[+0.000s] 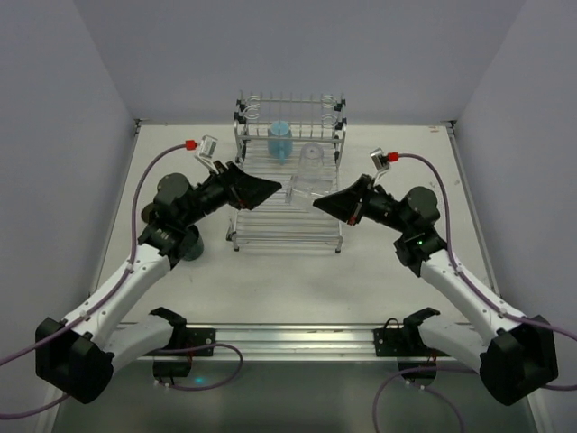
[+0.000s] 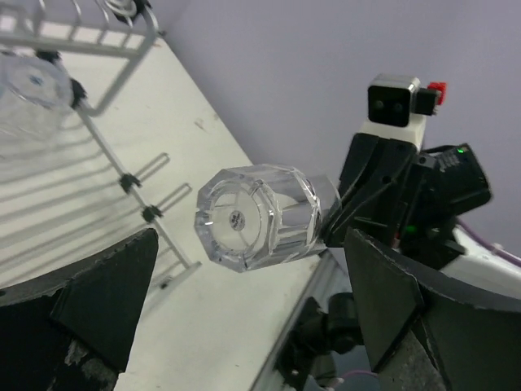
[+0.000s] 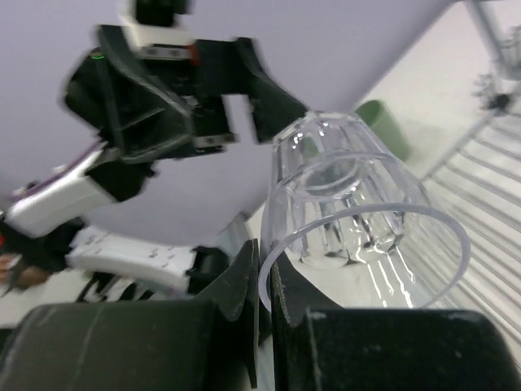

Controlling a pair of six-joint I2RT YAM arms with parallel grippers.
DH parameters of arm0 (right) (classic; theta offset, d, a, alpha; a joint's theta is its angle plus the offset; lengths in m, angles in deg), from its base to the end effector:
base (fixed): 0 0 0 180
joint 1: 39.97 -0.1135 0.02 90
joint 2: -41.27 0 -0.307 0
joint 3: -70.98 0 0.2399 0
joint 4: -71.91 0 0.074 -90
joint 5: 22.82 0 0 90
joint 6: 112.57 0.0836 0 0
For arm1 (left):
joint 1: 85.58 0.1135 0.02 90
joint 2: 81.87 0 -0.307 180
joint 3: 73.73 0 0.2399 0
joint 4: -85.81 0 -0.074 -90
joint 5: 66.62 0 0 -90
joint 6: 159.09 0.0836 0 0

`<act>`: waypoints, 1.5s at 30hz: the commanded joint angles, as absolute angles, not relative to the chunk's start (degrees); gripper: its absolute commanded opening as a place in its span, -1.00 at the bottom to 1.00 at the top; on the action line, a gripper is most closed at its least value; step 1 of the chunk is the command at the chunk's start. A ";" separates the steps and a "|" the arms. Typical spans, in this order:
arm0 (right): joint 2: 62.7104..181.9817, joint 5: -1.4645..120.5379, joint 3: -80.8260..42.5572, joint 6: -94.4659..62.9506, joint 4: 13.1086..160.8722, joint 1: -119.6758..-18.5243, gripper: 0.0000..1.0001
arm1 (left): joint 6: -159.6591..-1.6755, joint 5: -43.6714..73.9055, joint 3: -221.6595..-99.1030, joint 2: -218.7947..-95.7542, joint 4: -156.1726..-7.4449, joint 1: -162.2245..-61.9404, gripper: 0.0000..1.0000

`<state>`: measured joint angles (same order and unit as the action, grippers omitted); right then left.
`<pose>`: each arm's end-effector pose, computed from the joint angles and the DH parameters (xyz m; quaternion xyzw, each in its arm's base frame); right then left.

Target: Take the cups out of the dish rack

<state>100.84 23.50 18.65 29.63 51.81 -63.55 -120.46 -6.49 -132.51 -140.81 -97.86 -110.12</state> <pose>0.1910 0.1464 0.3779 -0.1388 0.6327 0.6288 0.4303 0.2081 -0.1408 0.3848 0.0290 0.6875 -0.5721 0.4464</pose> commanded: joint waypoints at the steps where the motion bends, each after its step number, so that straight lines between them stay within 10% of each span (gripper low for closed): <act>1: 93.40 38.93 12.65 17.19 76.20 -63.35 -1.00 | -106.90 1.67 -139.44 -140.92 -83.50 -110.28 1.00; 17: 98.72 79.20 -3.27 6.17 120.66 -57.38 -1.00 | -98.10 37.06 -150.43 -160.44 -71.88 -127.93 0.97; 45: 137.24 80.45 -22.51 -2.44 139.31 -51.05 -1.00 | -88.51 48.96 -159.49 -178.28 -83.57 -132.69 0.99</act>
<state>136.18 80.91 -19.20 0.00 136.48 -51.72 -89.45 46.99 -156.50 -177.55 -79.69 -132.61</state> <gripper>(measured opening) 0.048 0.994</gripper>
